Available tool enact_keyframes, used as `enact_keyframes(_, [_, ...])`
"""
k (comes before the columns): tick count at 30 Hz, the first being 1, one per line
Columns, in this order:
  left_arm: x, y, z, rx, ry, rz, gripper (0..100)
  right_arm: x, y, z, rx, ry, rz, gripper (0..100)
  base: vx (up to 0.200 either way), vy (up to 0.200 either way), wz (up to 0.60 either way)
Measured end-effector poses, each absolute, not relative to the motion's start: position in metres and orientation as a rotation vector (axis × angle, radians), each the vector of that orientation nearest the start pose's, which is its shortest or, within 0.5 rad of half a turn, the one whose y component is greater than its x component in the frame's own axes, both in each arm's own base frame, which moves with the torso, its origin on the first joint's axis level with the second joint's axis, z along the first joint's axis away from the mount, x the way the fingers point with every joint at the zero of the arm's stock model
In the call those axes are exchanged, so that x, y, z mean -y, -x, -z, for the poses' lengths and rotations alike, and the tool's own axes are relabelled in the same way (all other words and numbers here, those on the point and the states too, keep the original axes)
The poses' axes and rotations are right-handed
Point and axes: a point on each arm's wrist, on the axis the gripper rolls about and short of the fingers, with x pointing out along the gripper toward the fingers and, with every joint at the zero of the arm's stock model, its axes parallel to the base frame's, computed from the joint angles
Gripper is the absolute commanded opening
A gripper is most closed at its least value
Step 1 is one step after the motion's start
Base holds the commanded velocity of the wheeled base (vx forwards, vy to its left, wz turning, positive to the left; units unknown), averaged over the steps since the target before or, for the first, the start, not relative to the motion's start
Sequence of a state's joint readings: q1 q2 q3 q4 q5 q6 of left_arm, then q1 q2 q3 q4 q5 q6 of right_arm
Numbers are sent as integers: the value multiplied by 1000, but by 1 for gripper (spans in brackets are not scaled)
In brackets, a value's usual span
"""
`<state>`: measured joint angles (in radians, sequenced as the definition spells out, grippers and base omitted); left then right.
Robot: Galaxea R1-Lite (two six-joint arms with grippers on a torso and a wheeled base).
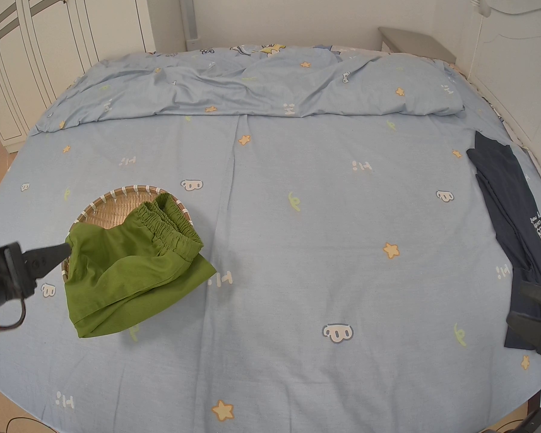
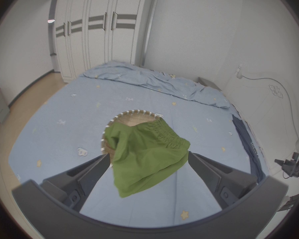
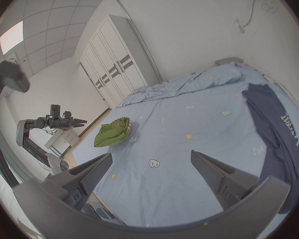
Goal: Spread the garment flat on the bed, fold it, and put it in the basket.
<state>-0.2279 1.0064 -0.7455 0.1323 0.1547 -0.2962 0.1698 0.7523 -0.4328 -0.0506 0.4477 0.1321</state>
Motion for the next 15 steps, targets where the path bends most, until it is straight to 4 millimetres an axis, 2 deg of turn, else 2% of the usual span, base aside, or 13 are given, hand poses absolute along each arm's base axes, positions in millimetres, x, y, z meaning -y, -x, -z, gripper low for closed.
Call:
enact_keyframes(7, [7, -54, -206, -268, 222, -71, 100, -11, -10, -169, -204, -155, -557, 100, 0, 0, 0])
enact_keyframes(15, [-6, 4, -149, -107, 260, -119, 100, -7, 22, -144, -151, -151, -535, 100, 0, 0, 0])
